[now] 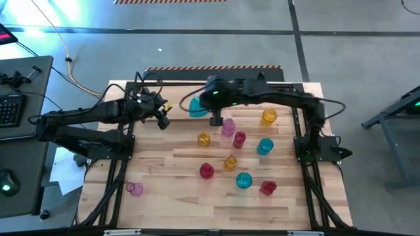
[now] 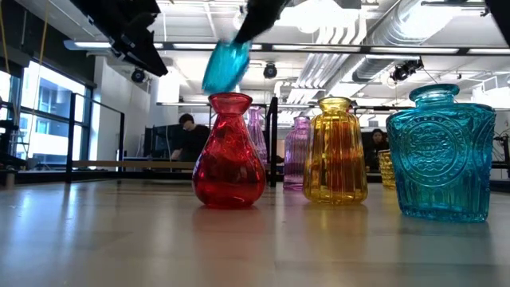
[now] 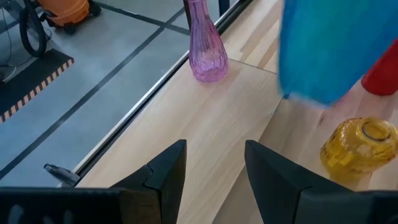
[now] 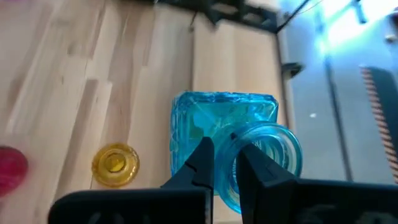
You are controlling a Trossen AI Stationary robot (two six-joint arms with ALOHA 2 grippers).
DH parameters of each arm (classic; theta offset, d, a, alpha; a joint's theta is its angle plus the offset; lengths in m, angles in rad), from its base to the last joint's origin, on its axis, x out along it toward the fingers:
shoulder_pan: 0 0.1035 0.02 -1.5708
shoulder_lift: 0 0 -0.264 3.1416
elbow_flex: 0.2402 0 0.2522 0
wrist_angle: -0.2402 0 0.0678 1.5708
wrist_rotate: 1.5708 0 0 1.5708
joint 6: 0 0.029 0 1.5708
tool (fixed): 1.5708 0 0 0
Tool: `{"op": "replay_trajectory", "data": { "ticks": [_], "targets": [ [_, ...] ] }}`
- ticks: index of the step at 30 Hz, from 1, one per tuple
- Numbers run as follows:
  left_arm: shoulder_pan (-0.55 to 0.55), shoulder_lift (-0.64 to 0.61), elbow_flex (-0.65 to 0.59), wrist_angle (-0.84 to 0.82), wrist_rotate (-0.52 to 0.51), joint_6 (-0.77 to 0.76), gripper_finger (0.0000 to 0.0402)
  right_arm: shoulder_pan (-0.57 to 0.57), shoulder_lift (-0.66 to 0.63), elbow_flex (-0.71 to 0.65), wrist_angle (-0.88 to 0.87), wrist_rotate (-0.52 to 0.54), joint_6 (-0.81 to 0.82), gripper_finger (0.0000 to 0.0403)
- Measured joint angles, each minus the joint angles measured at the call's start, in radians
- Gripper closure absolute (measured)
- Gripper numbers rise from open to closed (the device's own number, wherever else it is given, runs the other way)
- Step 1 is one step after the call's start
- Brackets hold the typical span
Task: Sort vases onto shelf
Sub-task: Put the top left blue vase on the shelf
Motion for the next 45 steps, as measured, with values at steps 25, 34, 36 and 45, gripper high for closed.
{"op": "replay_trajectory", "data": {
  "ticks": [25,34,36,45],
  "targets": [
    [0.0,-0.107,0.0,-0.031,-0.005,-0.019,0.0245,-0.148,0.338,0.293,-0.168,-0.12,-0.087,0.0396],
    [0.0,-0.107,0.0,-0.031,-0.005,-0.019,0.0245,-0.174,0.34,0.292,-0.217,-0.119,-0.06,0.0394],
    [0.0,-0.107,0.0,-0.031,-0.005,-0.019,0.0245,-0.176,0.342,0.292,-0.22,-0.118,-0.051,0.0388],
    [0.0,-0.107,0.0,-0.03,-0.005,-0.019,0.0245,-0.174,0.342,0.292,-0.211,-0.12,-0.051,0.0377]
  ]
}}
